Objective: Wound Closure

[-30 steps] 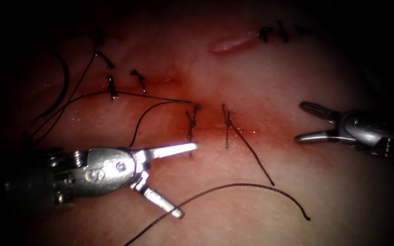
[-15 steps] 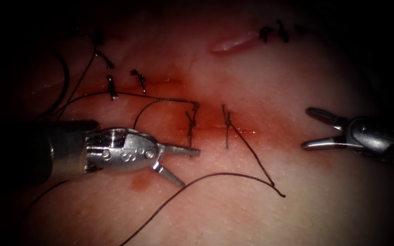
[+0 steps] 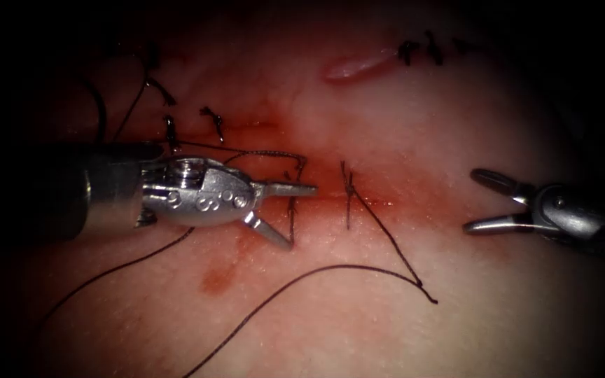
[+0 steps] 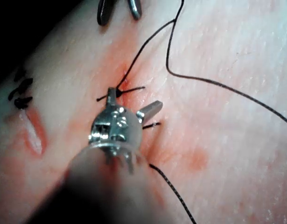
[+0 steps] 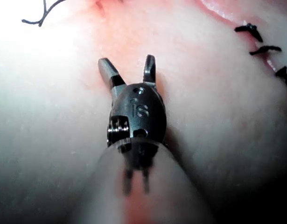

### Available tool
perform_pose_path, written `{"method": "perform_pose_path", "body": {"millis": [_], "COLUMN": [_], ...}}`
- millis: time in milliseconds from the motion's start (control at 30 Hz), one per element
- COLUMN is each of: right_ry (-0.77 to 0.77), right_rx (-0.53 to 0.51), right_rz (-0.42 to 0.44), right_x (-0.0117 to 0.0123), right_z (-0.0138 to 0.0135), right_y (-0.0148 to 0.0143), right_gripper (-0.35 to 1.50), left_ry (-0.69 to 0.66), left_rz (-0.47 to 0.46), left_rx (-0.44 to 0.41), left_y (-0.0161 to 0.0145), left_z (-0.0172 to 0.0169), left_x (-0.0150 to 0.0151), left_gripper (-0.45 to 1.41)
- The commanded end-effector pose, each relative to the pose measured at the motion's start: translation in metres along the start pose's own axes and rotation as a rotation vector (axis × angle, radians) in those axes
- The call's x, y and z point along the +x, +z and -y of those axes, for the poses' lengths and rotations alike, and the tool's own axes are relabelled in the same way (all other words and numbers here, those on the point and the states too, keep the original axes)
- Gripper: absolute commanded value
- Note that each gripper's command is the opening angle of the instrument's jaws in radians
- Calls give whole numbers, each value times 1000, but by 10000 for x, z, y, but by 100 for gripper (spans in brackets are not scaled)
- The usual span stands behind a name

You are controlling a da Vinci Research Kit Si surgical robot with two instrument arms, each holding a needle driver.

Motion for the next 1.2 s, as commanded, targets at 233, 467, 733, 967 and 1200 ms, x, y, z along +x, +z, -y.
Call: {"method": "perform_pose_path", "body": {"millis": [233,467,733,967,1200], "right_ry": [-3,-4,-4,-1,5], "right_rx": [9,15,20,29,45], "right_rz": [-6,-8,-10,-15,-20], "right_x": [-2,-3,-2,-4,-6], "right_z": [3,2,3,5,7], "right_y": [13,13,18,24,26], "right_gripper": [113,108,106,104,99], "left_ry": [171,250,309,307,353], "left_rz": [99,208,245,231,222], "left_rx": [186,205,168,164,167], "left_y": [36,66,82,81,86], "left_z": [24,17,-2,-1,-1], "left_x": [35,41,45,59,76], "left_gripper": [42,36,44,66,62]}}
